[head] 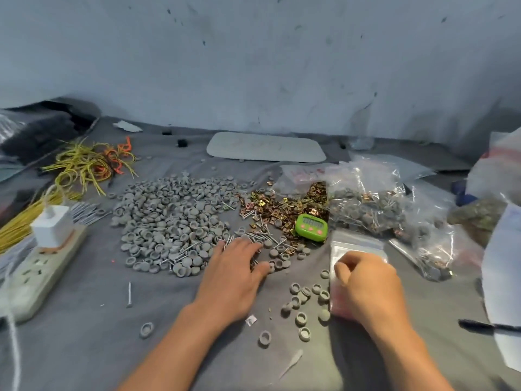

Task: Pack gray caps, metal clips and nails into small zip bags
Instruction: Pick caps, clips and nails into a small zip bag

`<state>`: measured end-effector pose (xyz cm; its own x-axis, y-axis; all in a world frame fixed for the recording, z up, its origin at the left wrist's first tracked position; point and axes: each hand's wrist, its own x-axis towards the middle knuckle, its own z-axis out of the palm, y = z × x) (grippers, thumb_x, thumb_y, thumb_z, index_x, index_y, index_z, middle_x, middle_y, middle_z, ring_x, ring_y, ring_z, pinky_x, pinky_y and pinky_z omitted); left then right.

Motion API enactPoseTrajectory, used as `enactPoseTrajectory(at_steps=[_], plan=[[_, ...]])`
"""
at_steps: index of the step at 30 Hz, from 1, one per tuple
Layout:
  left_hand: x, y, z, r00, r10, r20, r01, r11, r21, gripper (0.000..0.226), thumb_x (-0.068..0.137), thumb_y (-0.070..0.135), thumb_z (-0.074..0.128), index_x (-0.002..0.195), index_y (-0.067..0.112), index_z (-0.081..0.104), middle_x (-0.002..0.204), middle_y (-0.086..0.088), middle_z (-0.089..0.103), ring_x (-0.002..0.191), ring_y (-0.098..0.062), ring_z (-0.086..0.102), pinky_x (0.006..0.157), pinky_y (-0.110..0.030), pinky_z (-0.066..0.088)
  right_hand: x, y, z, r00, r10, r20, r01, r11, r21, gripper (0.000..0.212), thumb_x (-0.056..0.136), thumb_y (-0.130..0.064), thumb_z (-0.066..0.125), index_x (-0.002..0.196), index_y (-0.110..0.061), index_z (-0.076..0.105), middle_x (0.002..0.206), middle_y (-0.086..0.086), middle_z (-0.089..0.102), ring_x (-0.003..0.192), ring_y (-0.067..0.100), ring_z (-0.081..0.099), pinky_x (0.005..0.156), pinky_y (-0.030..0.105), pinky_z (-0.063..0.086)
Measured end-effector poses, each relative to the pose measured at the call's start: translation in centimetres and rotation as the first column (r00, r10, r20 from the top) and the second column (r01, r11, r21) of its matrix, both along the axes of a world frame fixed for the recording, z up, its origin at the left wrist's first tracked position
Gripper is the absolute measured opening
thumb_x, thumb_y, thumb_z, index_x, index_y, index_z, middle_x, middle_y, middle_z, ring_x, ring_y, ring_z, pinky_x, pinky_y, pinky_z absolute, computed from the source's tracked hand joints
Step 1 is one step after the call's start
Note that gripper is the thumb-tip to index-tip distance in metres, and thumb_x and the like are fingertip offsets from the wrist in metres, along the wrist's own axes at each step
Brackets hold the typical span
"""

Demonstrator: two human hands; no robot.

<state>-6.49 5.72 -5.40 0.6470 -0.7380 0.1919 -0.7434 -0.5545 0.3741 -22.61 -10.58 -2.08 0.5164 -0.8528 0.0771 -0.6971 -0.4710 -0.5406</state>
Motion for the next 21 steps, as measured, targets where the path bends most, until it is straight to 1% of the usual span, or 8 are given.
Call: enactPoseTrajectory(at_steps=[2, 5, 9, 11, 13, 15, 18, 21], plan=[[0.1, 0.3, 0.7, 0.999, 0.006, -0.052, -0.009, 0.998, -0.061, 0.05, 0.104, 0.056, 0.045, 0.15, 0.037, 0.047, 0.158, 0.013, 0.044, 0.147, -0.007, 0.033, 0.128, -0.036, 0.009, 0.2, -0.3, 0.3, 0.995, -0.024, 0.095, 0.022, 0.999, 0.023, 0.022, 0.093, -0.025, 0.065, 0.071, -0.03, 0.069, 0.084, 0.0, 0.075, 0.086, 0.033, 0.065, 0.075, 0.037, 0.051], [0.4, 1.3, 1.7, 0.997, 0.01, -0.079, -0.015, 0.998, -0.058, 0.044, 0.099, 0.053, 0.056, 0.141, 0.039, 0.056, 0.146, 0.018, 0.053, 0.133, -0.007, 0.045, 0.119, -0.037, 0.034, 0.8, -0.4, 0.4, 0.96, -0.054, 0.273, 0.077, 0.994, -0.074, 0.014, 0.097, -0.028, 0.064, 0.089, -0.025, 0.076, 0.088, 0.004, 0.076, 0.089, 0.036, 0.066, 0.079, 0.042, 0.052], [0.4, 2.6, 1.9, 0.998, -0.008, -0.066, 0.012, 0.998, 0.063, 0.039, 0.098, 0.046, 0.059, 0.136, 0.037, 0.06, 0.138, 0.021, 0.054, 0.127, -0.009, 0.051, 0.111, -0.034, 0.041, 1.4, 0.0, 1.1, 0.735, -0.164, 0.658, 0.364, 0.914, -0.179, 0.02, 0.101, -0.025, 0.05, 0.092, -0.017, 0.066, 0.074, 0.0, 0.062, 0.07, 0.028, 0.052, 0.066, 0.033, 0.031], [-0.1, 3.0, 1.8, 0.996, -0.017, -0.09, 0.023, 0.997, 0.075, 0.045, 0.098, 0.047, 0.058, 0.142, 0.038, 0.054, 0.139, 0.021, 0.053, 0.126, -0.009, 0.05, 0.111, -0.034, 0.041, 1.9, 0.3, 1.5, 0.616, -0.17, 0.769, 0.367, 0.926, -0.089, 0.02, 0.102, -0.023, 0.046, 0.092, -0.021, 0.062, 0.081, -0.002, 0.068, 0.075, 0.027, 0.06, 0.069, 0.035, 0.041], [-0.6, 3.1, 2.1, 0.994, 0.02, -0.109, -0.026, 0.999, -0.046, 0.05, 0.097, 0.049, 0.06, 0.145, 0.043, 0.05, 0.142, 0.027, 0.05, 0.128, -0.003, 0.048, 0.111, -0.03, 0.04, 2.9, 1.2, 1.8, 0.493, -0.128, 0.861, 0.145, 0.987, 0.063, 0.021, 0.106, -0.019, 0.046, 0.09, -0.023, 0.06, 0.087, 0.001, 0.074, 0.083, 0.03, 0.07, 0.072, 0.043, 0.058], [-1.2, 3.1, 2.9, 0.979, 0.043, -0.2, -0.09, 0.968, -0.233, 0.048, 0.093, 0.049, 0.067, 0.14, 0.05, 0.055, 0.132, 0.032, 0.058, 0.12, 0.008, 0.052, 0.104, -0.025, 0.043, 4.4, 3.1, 2.2, 0.398, -0.098, 0.912, -0.216, 0.956, 0.197, 0.026, 0.108, -0.013, 0.046, 0.089, -0.021, 0.061, 0.087, 0.007, 0.075, 0.082, 0.03, 0.073, 0.067, 0.034, 0.062], [-2.1, 2.7, 4.1, 0.89, -0.054, -0.452, -0.182, 0.868, -0.462, 0.039, 0.081, 0.044, 0.074, 0.117, 0.055, 0.066, 0.101, 0.027, 0.075, 0.092, 0.006, 0.07, 0.083, -0.032, 0.059, 7.1, 6.1, 2.3, 0.414, -0.18, 0.893, -0.527, 0.752, 0.396, 0.028, 0.109, -0.006, 0.044, 0.086, -0.012, 0.06, 0.077, 0.004, 0.074, 0.075, 0.023, 0.074, 0.063, 0.029, 0.06], [-2.9, 2.6, 4.3, 0.93, -0.021, -0.368, -0.168, 0.864, -0.474, 0.044, 0.075, 0.038, 0.078, 0.115, 0.052, 0.066, 0.099, 0.03, 0.073, 0.092, 0.009, 0.068, 0.082, -0.023, 0.057, 8.9, 7.5, 1.6, 0.491, -0.3, 0.818, -0.617, 0.544, 0.57, 0.028, 0.107, -0.002, 0.043, 0.085, -0.008, 0.059, 0.08, 0.008, 0.076, 0.069, 0.016, 0.07, 0.065, 0.03, 0.061]])
